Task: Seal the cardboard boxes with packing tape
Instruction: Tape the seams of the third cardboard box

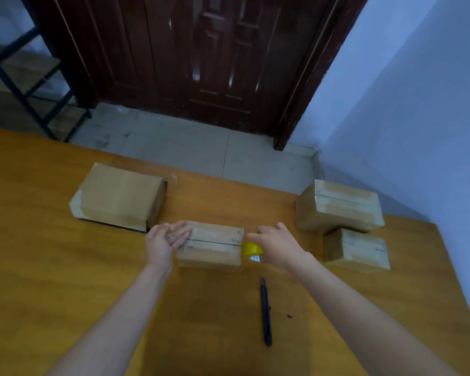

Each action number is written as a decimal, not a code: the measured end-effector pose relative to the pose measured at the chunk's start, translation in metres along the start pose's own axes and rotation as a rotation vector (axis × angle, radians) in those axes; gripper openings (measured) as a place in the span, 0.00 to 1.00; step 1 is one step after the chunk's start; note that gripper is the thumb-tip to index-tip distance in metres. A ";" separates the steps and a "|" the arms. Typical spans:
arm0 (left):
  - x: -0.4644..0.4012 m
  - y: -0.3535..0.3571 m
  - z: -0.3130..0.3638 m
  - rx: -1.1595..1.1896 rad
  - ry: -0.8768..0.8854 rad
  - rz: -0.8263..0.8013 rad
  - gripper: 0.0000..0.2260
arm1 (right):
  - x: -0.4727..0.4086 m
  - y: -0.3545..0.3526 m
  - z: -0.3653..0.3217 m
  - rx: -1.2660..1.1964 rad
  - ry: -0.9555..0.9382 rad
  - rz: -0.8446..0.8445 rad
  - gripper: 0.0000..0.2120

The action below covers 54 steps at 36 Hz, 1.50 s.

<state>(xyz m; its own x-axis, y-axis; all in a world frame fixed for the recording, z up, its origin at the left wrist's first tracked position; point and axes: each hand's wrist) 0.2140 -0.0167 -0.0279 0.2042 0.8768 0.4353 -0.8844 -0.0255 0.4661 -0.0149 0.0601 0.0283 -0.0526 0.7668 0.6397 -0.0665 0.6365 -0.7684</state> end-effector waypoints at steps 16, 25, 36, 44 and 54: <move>0.007 -0.013 0.007 -0.635 0.009 0.173 0.12 | -0.002 0.008 -0.006 -0.058 0.055 0.005 0.30; 0.003 -0.012 0.001 -0.557 -0.078 0.191 0.07 | 0.000 0.008 -0.007 -0.081 0.059 0.000 0.29; -0.017 -0.020 -0.025 -0.456 -0.381 0.136 0.13 | 0.006 0.019 -0.008 -0.210 0.030 -0.006 0.26; -0.032 -0.024 -0.027 -0.644 -0.451 0.045 0.11 | 0.019 0.041 -0.017 -0.321 0.019 0.002 0.28; 0.002 0.010 0.005 -1.264 0.148 0.053 0.10 | 0.025 0.055 -0.031 -0.406 -0.004 0.040 0.29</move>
<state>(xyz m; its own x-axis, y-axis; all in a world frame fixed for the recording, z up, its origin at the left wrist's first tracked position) 0.2073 -0.0171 -0.0184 0.1801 0.9358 0.3031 -0.6892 0.3399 -0.6399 0.0111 0.1167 0.0012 -0.0512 0.7916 0.6089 0.3341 0.5881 -0.7365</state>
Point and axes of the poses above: each hand's wrist, its own x-axis away from the middle knuckle, its own y-axis out of the palm, z = x × y, and after that the axes turned 13 degrees about -z, right-handed
